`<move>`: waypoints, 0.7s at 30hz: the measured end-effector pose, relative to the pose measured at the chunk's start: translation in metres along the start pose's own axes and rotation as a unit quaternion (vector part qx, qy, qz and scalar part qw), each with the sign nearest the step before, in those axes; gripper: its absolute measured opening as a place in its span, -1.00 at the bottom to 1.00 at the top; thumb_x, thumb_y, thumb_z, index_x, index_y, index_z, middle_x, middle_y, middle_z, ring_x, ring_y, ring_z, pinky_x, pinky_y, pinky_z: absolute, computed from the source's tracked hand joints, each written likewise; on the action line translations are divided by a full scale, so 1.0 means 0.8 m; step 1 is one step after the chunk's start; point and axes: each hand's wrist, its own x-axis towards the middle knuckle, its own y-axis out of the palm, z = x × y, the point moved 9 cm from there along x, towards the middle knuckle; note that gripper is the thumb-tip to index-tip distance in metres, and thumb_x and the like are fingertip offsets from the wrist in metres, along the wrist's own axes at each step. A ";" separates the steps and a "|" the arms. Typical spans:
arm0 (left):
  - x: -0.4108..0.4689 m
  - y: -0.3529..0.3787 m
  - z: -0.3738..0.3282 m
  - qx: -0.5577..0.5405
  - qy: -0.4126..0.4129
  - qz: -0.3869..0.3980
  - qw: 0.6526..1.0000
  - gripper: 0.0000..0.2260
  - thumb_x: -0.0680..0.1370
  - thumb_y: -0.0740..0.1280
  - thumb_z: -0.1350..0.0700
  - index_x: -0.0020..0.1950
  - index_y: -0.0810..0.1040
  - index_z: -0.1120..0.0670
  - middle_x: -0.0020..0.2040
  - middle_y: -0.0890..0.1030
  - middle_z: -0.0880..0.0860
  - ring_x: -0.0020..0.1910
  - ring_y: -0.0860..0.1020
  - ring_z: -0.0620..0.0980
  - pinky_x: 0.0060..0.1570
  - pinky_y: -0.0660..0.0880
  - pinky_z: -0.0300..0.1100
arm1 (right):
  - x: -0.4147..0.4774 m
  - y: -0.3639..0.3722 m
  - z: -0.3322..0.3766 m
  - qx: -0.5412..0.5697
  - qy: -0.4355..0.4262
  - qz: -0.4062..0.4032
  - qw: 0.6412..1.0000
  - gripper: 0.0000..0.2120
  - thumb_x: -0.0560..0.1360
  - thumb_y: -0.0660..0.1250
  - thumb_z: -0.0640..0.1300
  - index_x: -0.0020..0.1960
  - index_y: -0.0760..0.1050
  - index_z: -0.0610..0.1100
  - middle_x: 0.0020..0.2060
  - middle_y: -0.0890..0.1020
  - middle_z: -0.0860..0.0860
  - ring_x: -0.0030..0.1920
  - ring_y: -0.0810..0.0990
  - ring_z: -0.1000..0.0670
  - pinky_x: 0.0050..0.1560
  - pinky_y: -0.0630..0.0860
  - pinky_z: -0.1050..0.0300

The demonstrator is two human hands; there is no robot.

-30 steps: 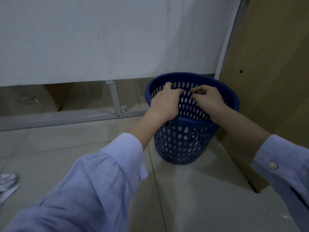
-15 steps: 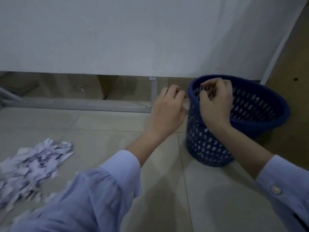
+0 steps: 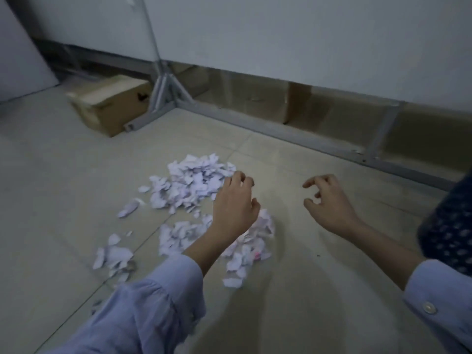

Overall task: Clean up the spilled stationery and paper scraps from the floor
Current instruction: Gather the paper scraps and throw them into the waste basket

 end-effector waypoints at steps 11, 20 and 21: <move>-0.199 0.017 0.237 0.018 -0.312 0.214 0.926 -0.19 0.30 0.47 -0.24 0.38 0.27 0.15 0.33 0.31 0.16 0.27 0.38 0.16 0.19 0.42 -0.03 | -0.009 0.186 -0.001 -0.025 0.041 0.245 0.968 -0.33 0.46 0.40 0.06 0.46 0.22 -0.06 0.38 0.30 -0.20 0.33 0.38 -0.22 0.28 0.34 0.00; -0.338 0.041 0.286 0.051 -0.378 0.450 0.808 -0.36 0.29 0.49 -0.09 0.26 0.42 0.17 0.20 0.43 0.12 0.16 0.48 0.03 -0.02 0.56 -0.20 | 0.003 0.229 -0.031 -0.050 0.039 0.237 0.970 -0.02 0.32 0.42 0.29 0.54 0.03 -0.04 0.53 0.13 -0.10 0.52 0.08 -0.13 0.46 0.11 -0.11; -0.342 0.048 0.281 0.043 -0.370 0.451 0.811 -0.34 0.30 0.48 -0.11 0.27 0.39 0.16 0.26 0.35 0.13 0.26 0.39 0.09 0.06 0.53 -0.17 | 0.004 0.234 -0.032 -0.045 0.040 0.243 0.968 0.04 0.27 0.39 0.36 0.55 -0.01 -0.01 0.54 0.10 -0.07 0.53 0.05 -0.12 0.47 0.10 -0.14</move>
